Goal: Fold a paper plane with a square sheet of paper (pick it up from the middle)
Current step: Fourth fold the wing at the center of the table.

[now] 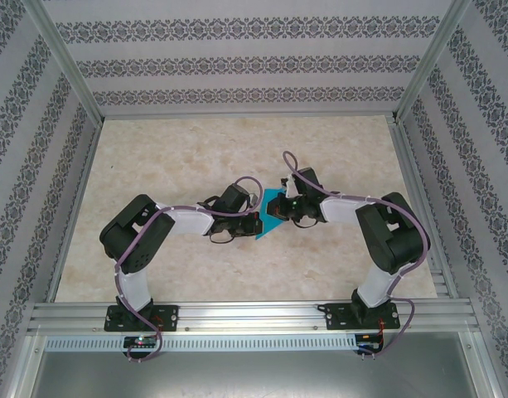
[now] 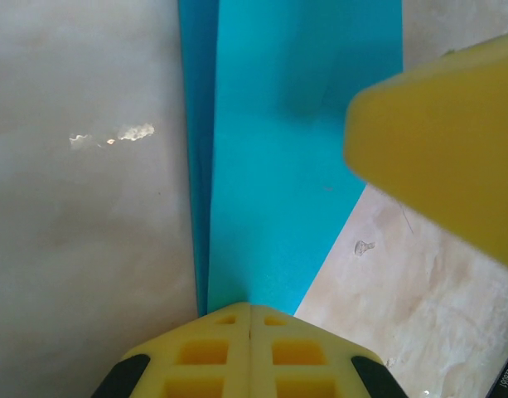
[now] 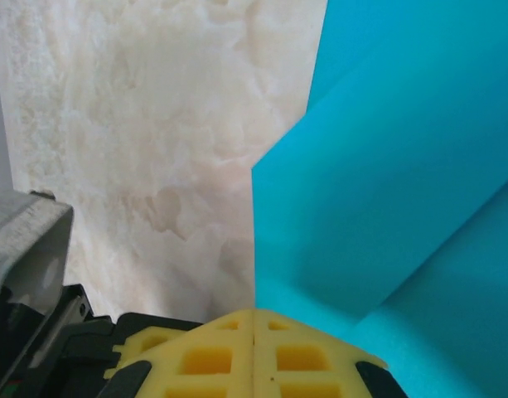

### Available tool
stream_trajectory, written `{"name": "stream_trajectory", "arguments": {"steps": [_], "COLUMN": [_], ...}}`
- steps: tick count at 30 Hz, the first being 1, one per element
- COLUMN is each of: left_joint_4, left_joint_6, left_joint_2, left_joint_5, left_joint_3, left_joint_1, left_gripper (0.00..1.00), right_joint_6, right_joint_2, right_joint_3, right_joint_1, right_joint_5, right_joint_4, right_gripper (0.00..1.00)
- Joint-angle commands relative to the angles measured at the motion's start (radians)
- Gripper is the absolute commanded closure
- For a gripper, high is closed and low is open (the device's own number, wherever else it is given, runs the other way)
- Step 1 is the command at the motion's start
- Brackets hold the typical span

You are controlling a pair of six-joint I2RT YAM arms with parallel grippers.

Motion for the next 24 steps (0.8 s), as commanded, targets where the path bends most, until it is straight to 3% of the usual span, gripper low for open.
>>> {"name": "stream_trajectory", "arguments": {"steps": [1,11,24], "left_joint_4": [-0.030,-0.056,-0.130], "left_joint_6": [-0.006,-0.008,0.007], "left_joint_2": [0.041,0.046,0.046], "left_joint_5": [-0.014,-0.005,0.033], "left_joint_3": [-0.020,-0.021,-0.081], "left_joint_1": [-0.011,-0.011,-0.011], "left_gripper": [1.00,1.00,1.00], "right_joint_6": [-0.001,-0.014,-0.049], "right_joint_2": [0.016,0.106,0.191], "right_joint_3": [-0.022,0.020,0.138], "right_joint_1": [0.019,0.021,-0.119], "right_joint_5": [0.022,0.013,0.095], "right_joint_4": [0.018,0.019,-0.039], "right_gripper": [0.98,0.99,0.99]}}
